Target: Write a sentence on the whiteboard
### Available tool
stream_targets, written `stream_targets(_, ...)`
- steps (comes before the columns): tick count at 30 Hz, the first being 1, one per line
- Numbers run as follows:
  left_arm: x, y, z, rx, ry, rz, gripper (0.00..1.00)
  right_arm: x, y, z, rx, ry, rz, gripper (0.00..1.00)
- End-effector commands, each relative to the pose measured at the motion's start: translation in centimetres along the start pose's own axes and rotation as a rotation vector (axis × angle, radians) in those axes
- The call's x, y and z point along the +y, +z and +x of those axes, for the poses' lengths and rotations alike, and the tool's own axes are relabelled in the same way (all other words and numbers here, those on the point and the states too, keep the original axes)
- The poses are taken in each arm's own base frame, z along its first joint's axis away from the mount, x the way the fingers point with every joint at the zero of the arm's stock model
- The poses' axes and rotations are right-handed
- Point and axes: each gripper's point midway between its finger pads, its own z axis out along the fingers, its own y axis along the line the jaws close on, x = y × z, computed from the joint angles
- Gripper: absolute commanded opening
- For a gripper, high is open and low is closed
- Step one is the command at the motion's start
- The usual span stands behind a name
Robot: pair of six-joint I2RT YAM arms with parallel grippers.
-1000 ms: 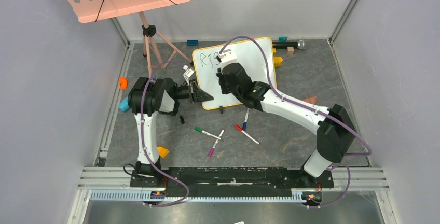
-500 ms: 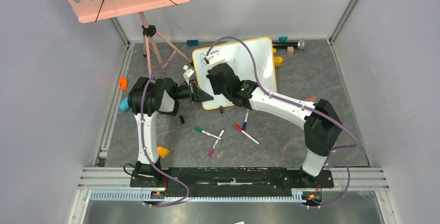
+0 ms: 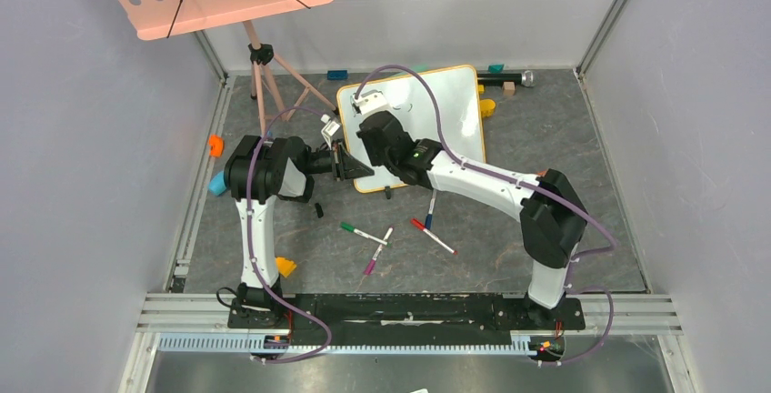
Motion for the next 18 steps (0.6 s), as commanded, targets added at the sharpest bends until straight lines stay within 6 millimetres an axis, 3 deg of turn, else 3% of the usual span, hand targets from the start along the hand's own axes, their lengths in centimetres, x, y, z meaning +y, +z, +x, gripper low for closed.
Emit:
stream_targets(1,-1.1,0.0,2.7,0.078,0.067,0.084,0.02,-0.4,-0.2,-2.3,-0.050,0.010,0.042,0.00)
stream_targets(18,-1.2,0.0,2.7,0.080,0.069,0.086,0.02,-0.2,0.9,-2.1,-0.033,-0.003,0.063,0.00)
